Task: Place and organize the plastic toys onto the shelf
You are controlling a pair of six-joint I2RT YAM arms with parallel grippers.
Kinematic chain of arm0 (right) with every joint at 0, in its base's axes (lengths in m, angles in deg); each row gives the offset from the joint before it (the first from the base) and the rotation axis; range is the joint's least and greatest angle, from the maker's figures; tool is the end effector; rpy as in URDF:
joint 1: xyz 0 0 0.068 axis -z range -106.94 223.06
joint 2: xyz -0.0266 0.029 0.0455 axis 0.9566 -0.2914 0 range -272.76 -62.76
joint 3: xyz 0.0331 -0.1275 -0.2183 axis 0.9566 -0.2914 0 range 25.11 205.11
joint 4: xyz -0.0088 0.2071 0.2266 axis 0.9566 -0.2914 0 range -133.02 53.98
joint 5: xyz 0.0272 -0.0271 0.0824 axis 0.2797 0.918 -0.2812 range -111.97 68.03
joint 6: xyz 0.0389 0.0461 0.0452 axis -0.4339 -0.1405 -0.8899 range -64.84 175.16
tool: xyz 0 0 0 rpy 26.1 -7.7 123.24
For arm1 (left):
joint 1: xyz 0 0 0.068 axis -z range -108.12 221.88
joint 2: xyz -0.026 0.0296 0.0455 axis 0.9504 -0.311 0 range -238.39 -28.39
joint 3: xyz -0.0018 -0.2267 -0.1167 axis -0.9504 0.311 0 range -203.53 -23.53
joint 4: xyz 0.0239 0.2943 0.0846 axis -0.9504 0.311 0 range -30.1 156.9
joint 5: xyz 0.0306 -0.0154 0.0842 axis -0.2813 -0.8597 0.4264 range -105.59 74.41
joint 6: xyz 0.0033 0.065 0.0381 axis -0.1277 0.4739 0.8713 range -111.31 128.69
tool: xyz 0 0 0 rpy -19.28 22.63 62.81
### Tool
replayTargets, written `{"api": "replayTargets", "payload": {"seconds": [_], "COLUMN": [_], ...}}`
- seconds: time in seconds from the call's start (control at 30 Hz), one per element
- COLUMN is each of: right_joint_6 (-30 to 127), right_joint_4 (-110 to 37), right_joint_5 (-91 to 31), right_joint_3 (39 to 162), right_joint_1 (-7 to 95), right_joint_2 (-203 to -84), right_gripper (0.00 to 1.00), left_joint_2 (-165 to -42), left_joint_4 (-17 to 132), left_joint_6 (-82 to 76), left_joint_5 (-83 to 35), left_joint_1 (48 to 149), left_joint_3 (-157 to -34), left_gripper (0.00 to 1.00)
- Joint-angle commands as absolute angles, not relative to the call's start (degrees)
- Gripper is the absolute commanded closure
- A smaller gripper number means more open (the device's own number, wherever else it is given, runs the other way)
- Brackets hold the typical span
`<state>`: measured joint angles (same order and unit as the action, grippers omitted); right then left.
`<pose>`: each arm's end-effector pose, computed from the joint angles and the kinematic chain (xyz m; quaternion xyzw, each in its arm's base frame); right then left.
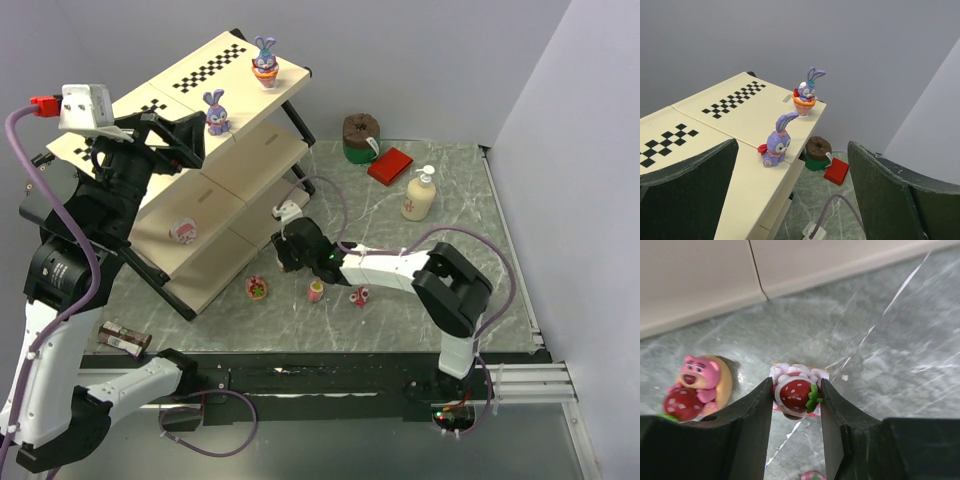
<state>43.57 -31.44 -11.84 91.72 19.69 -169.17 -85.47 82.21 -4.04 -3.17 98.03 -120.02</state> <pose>0.2862 0.3661 0.1286 -0.2774 0.8408 0.1799 0.4286 0.1903 -0.0781 0.5921 -0.0174 0.5968 -0.2055 0.7755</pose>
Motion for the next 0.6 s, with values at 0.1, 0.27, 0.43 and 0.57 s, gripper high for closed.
{"api": "replayTargets", "payload": {"seconds": [0.1, 0.27, 0.43, 0.57], "right_joint_6": [49.0, 53.0, 56.4, 58.0], "right_joint_4": [-29.4, -30.9, -32.1, -33.8], "right_joint_5": [-9.1, -9.3, -11.9, -12.7], "right_joint_3": [95.4, 100.2, 109.0, 115.2], "right_joint_1": [20.0, 20.1, 20.0, 20.1], "right_joint_2": [-157.1, -154.5, -156.2, -160.5], "right_gripper": [1.00, 1.00, 1.00, 1.00], "left_joint_2": [-85.3, -85.1, -84.8, -84.6], "left_joint_4": [81.7, 81.7, 81.4, 81.4], "left_joint_6": [-2.6, -2.7, -2.7, -2.7], "left_joint_5": [-1.6, -1.4, -1.3, -1.3], "left_joint_1": [98.3, 98.3, 98.3, 98.3], "left_joint_3": [-122.4, -122.7, -122.5, -122.5], "left_gripper": [0.04, 0.04, 0.03, 0.04]}}
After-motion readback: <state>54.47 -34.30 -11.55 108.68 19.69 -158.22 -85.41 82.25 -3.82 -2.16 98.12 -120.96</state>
